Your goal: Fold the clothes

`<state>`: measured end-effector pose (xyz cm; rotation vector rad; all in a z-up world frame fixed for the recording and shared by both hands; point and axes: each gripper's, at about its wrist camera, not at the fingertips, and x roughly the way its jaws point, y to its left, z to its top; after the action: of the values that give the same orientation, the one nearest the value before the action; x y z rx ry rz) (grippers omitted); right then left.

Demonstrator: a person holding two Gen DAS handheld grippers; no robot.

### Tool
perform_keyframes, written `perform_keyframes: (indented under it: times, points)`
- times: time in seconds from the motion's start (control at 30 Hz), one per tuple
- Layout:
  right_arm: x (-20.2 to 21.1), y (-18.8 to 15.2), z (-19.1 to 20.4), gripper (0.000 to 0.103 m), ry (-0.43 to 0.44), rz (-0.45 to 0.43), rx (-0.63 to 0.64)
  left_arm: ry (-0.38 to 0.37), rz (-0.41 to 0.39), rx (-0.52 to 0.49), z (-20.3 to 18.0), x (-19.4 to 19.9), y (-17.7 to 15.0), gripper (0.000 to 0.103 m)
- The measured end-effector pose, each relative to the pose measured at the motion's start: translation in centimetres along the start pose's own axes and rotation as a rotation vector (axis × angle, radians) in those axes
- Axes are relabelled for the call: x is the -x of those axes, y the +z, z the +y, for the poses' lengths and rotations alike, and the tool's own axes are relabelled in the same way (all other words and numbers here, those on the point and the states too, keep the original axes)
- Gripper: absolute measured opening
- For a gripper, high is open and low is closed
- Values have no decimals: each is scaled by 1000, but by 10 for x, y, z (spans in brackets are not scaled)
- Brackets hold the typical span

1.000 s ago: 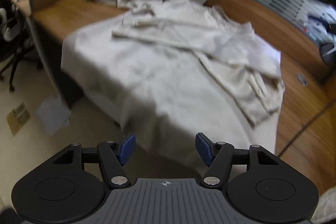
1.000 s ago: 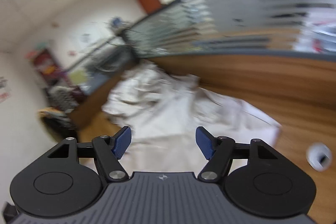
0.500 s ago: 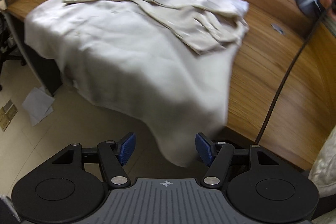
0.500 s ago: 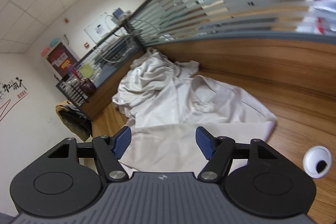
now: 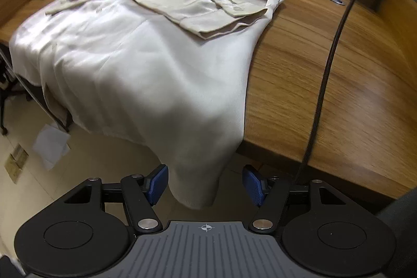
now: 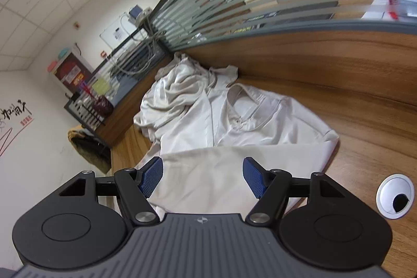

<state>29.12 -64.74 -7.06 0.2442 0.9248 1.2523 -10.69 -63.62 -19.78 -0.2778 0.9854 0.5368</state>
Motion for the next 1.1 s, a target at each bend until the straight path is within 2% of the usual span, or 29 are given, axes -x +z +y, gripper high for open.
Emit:
perform_keyframes:
  times: [0.07, 0.13, 0.17, 0.23, 0.33, 0.47, 0.67, 0.77, 0.87, 0.93, 1.0, 1.1]
  points:
    - [-1, 0, 0, 74, -1, 5, -1, 32, -17, 2, -1, 1, 2, 64]
    - [-1, 1, 0, 74, -8, 3, -3, 56, -30, 5, 0, 4, 2, 48]
    - [-1, 1, 0, 74, -14, 2, -1, 61, -35, 7, 1, 6, 2, 45]
    - [-1, 0, -2, 74, -32, 0, 0, 59, -44, 19, 6, 11, 4, 28]
    - [-2, -1, -9, 74, -101, -1, -25, 65, -47, 35, 14, 18, 8, 15]
    - [-10, -8, -30, 74, -242, 25, -117, 77, -63, 70, 26, 30, 17, 10]
    - [-35, -18, -65, 74, -375, 69, -285, 107, -115, 86, 35, 47, 29, 8]
    - [-48, -23, -73, 71, -378, 90, -386, 111, -126, 98, 39, 54, 36, 7]
    - [-59, -35, -71, 64, -351, 141, -484, 118, -137, 116, 42, 59, 42, 7]
    - [-64, -47, -65, 63, -324, 144, -539, 127, -146, 130, 44, 61, 45, 7]
    - [-73, -53, -57, 58, -323, 168, -541, 134, -154, 146, 47, 63, 47, 7]
    - [-87, -55, -46, 47, -383, 212, -498, 140, -168, 160, 52, 65, 50, 7]
